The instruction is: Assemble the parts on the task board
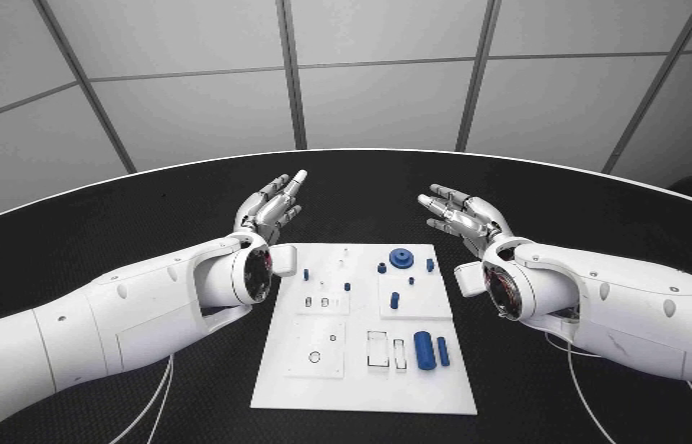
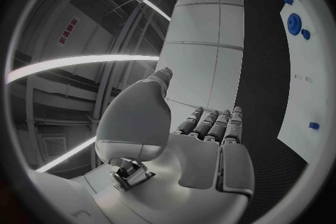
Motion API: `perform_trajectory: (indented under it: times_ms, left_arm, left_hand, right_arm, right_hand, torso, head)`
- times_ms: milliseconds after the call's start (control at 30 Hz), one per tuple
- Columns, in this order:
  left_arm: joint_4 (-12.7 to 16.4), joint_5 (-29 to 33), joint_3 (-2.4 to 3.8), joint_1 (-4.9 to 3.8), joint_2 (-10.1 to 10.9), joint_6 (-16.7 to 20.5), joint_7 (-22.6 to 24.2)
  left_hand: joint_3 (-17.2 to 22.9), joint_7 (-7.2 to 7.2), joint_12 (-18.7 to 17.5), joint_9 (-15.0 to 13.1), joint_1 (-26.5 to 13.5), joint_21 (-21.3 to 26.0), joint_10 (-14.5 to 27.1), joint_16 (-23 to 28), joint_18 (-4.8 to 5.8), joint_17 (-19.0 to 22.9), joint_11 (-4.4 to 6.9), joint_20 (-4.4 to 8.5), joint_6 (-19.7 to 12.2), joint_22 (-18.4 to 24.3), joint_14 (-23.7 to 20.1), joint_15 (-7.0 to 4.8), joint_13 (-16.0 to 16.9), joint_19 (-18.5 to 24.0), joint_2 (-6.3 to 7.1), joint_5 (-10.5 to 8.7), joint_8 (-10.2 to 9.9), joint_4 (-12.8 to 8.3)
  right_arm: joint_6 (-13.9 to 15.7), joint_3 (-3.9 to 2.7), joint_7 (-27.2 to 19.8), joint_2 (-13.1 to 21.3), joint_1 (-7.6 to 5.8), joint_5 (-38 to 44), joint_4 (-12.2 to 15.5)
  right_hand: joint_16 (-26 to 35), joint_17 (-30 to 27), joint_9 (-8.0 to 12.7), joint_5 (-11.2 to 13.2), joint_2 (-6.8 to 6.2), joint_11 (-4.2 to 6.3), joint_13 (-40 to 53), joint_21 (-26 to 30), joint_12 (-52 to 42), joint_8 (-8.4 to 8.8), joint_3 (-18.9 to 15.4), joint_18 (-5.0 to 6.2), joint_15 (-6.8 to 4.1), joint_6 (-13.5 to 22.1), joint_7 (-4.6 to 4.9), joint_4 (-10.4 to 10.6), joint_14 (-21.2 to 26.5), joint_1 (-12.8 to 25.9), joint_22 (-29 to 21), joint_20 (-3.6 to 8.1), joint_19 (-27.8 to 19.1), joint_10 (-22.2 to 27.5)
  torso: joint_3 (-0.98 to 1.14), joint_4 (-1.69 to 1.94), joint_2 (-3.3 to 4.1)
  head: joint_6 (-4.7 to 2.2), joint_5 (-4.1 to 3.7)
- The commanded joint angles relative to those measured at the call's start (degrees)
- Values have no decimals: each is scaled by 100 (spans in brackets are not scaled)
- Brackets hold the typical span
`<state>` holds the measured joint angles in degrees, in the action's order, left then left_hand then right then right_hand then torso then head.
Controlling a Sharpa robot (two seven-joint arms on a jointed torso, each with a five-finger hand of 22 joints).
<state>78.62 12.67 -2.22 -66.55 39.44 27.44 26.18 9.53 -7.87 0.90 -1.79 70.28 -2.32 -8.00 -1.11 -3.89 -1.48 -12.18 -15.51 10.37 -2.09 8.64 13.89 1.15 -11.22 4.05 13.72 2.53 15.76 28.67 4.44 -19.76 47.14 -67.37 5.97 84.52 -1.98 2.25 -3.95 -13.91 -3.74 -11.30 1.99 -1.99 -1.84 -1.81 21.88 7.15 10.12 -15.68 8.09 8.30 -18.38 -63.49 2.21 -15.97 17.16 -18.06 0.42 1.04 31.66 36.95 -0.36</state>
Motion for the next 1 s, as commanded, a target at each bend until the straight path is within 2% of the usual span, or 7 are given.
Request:
perform_trajectory:
  times_ms: [33, 233, 300, 633, 800, 867, 1000]
  left_arm:
    - [-118, 138, -19, -70, -53, -208, -32]
    - [-152, 181, -25, -101, 17, -334, -54]
    - [-143, 169, -25, -103, 32, -370, -6]
    - [-66, 97, -25, -122, 176, -526, 167]
    - [2, 36, -25, -141, 267, -611, 203]
    - [35, -24, -26, -151, 300, -642, 191]
    - [141, -137, -26, -179, 391, -702, 137]
  left_hand:
    - [24, -737, 34, -16, 290, -30, -40, -32, -116, -12, -87, -94, 80, -15, 32, 100, 13, -33, 14, 69, 39, 94]
    - [-2, -787, 43, -26, 305, -40, -83, -38, -156, -18, -139, -101, 119, -19, 49, 86, 19, -28, -6, 67, 51, 92]
    - [5, -840, 60, -49, 370, -56, -189, -59, -169, -37, -199, -117, 222, -26, 132, 104, 33, -23, -50, 65, 84, 79]
    - [133, -913, 189, -249, 747, -258, -1267, -367, -171, -248, -355, -127, 1152, -122, 1151, 106, 120, -268, -109, 48, 403, 26]
    - [275, -888, 433, -477, 963, -1028, -2809, -1029, -97, -608, -249, -123, 2233, -500, 2925, -83, 226, -1857, -96, 47, 794, -18]
    - [339, -867, 565, -561, 1021, -1311, -3569, -1203, -192, -685, -193, -107, 2653, -618, 3312, -165, 267, -2400, -70, 48, 940, -25]
    - [457, -796, 629, -691, 1092, -1549, -4041, -1430, -395, -798, -92, -89, 3336, -688, 3801, -303, 273, -2765, -8, 50, 1172, -30]
  right_arm:
    - [-121, 27, 66, 15, -54, 36, -33]
    - [234, 28, -229, 124, -103, 742, -139]
    - [306, 27, -247, 147, -106, 1179, -168]
    - [412, 24, -153, 245, -163, 2559, -213]
    - [354, 20, 1, 266, -205, 3012, -236]
    - [302, 19, 94, 263, -230, 3262, -251]
    - [103, 17, 393, 237, -288, 3937, -272]
  right_hand:
    - [-115, 79, -86, -67, -19, -94, 46, -136, -75, -124, 199, 166, 92, -428, 646, -219, -557, -591, 61, -76, 431, -560]
    - [-410, 265, -274, -83, -73, -185, 122, -359, -202, -374, 335, 145, 146, -1335, 711, -566, -1996, -999, 131, -79, 1249, -1886]
    - [-576, 359, -399, -89, -111, -187, 176, -472, -312, -555, 430, 179, 150, -1962, 696, -705, -2789, -1164, 162, -73, 1752, -2875]
    - [-767, 423, -592, -55, -343, 29, 166, -720, -297, -879, 773, 345, -66, -3216, 558, -848, -3603, -1326, 210, -27, 2779, -3872]
    - [-921, 509, -609, -7, -475, 130, 170, -946, -249, -937, 960, 350, -218, -3429, 491, -891, -4084, -1382, 274, 128, 3278, -4245]
    - [-985, 564, -619, 29, -508, 172, 180, -1126, -246, -957, 956, 347, -285, -3493, 456, -907, -4251, -1393, 349, 230, 3575, -4377]
    - [-1119, 737, -656, 32, -541, 280, 195, -1544, -231, -1011, 802, 322, -438, -3664, 373, -988, -4595, -1458, 564, 449, 4006, -4682]
  torso:
    - [2, 4, 1]
    - [16, 55, 59]
    - [17, 61, 62]
    - [38, 87, 174]
    - [43, 112, 249]
    - [46, 119, 263]
    - [53, 144, 326]
  head:
    - [1, 0]
    - [51, -110]
    - [56, -121]
    - [51, -165]
    - [12, -211]
    - [12, -218]
    - [18, -246]
